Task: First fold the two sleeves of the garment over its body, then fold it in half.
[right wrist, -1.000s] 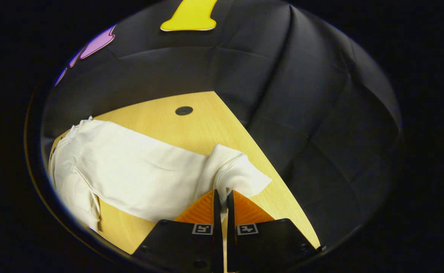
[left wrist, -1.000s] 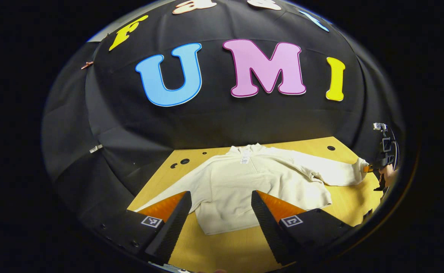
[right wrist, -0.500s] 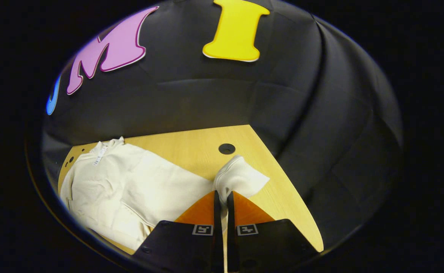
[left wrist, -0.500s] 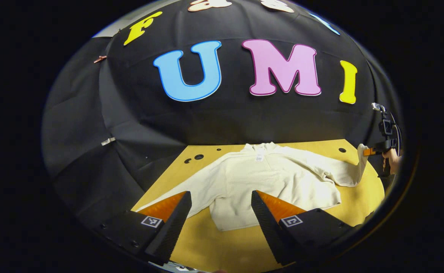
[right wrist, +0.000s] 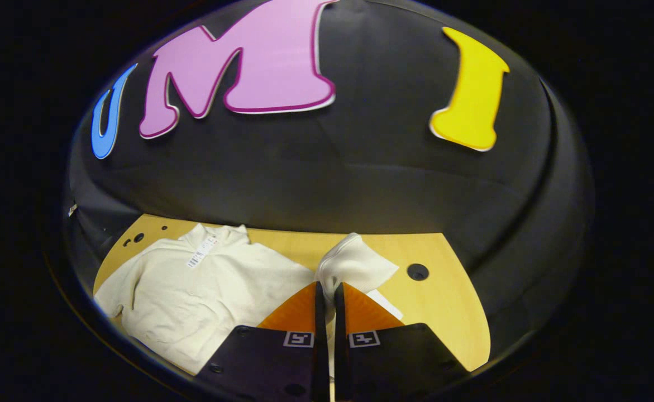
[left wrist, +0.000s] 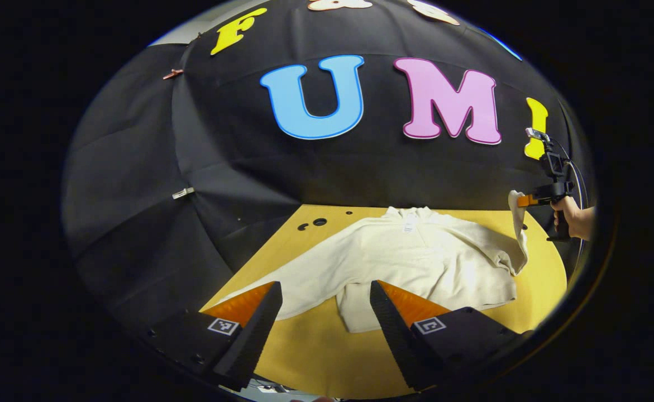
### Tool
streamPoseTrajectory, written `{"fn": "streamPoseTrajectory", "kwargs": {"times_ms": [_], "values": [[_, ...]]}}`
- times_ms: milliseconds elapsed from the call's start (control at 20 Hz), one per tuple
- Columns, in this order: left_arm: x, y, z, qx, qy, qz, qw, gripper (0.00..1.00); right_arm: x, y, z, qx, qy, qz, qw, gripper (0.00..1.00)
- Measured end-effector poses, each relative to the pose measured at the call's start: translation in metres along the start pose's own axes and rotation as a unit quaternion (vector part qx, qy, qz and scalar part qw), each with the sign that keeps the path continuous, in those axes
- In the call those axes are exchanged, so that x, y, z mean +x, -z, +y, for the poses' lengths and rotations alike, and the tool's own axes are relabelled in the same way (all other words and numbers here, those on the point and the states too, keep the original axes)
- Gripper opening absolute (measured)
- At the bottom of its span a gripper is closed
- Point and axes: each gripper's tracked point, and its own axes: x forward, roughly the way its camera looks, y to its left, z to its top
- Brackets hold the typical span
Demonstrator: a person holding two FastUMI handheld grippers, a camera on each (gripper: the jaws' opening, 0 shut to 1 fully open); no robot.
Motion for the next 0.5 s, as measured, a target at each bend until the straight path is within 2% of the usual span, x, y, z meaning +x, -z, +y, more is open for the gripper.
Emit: {"fn": "streamPoseTrajectory", "kwargs": {"times_ms": [300,500], "values": [[-0.006,0.012,0.045,-0.028,-0.032,0.012,0.999,0.98,0.025,-0.025,0.113,-0.024,-0.063,-0.013,0.998,0.08],[-0.01,0.023,0.066,-0.04,-0.045,0.022,0.998,0.98,0.033,-0.036,0.183,-0.061,-0.1,-0.022,0.993,0.08]]}}
